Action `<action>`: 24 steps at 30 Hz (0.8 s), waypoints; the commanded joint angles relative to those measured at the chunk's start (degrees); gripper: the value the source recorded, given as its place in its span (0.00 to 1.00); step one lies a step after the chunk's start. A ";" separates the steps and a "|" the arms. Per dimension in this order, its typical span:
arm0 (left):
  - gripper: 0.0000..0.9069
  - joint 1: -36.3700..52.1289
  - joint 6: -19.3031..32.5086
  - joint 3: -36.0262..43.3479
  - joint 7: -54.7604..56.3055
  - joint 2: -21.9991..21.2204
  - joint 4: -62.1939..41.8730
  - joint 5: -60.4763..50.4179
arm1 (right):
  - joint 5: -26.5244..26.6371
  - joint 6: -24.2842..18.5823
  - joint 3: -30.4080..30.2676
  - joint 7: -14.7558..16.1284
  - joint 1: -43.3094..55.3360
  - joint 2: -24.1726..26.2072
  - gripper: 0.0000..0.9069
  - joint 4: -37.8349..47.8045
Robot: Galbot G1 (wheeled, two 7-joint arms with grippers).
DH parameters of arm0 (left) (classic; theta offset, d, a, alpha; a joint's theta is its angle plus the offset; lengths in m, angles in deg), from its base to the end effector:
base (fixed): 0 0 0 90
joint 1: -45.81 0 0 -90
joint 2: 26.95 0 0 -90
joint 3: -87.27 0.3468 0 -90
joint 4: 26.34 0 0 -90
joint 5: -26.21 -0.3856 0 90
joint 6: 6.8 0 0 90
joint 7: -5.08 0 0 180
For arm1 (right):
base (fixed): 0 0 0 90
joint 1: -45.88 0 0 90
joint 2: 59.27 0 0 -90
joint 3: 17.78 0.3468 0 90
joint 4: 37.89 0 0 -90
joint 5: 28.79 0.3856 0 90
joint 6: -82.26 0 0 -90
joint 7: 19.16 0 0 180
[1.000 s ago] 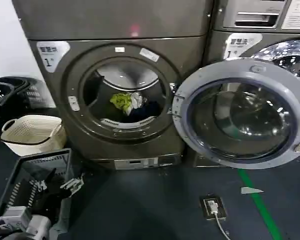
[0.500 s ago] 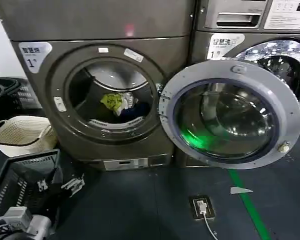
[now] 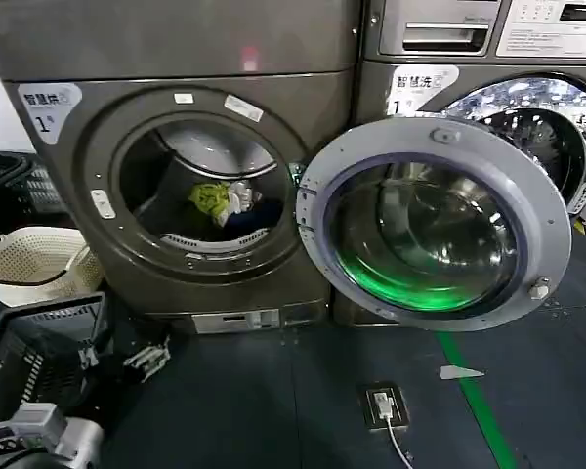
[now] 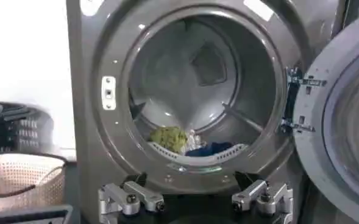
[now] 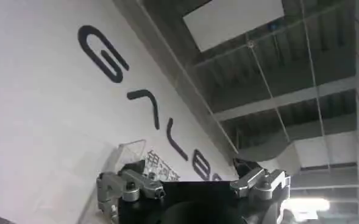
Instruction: Grasp the clothes from the dryer.
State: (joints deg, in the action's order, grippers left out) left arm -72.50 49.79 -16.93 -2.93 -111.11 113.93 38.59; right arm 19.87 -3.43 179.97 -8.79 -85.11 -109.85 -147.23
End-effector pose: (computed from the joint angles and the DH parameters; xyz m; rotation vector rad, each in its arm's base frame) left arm 0.1896 0.0653 -0.1519 -0.0769 -2.9626 0.0208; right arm -0.0504 -0.4068 0.1111 0.9889 2.1562 -0.7153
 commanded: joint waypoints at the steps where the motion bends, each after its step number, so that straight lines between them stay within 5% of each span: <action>1: 1.00 0.25 1.77 0.55 -0.88 0.08 -0.13 -0.43 | 0.31 -1.31 -0.01 0.39 -0.04 -0.02 1.00 0.05; 24: 1.00 1.22 2.15 0.96 -0.86 1.01 -1.15 -0.56 | 0.57 -2.96 0.12 1.11 -0.54 -0.69 1.00 -0.24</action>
State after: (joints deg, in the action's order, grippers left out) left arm -71.27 51.84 -15.97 -3.74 -110.13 112.80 38.03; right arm 20.40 -6.23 180.10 -7.68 -85.67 -110.49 -147.43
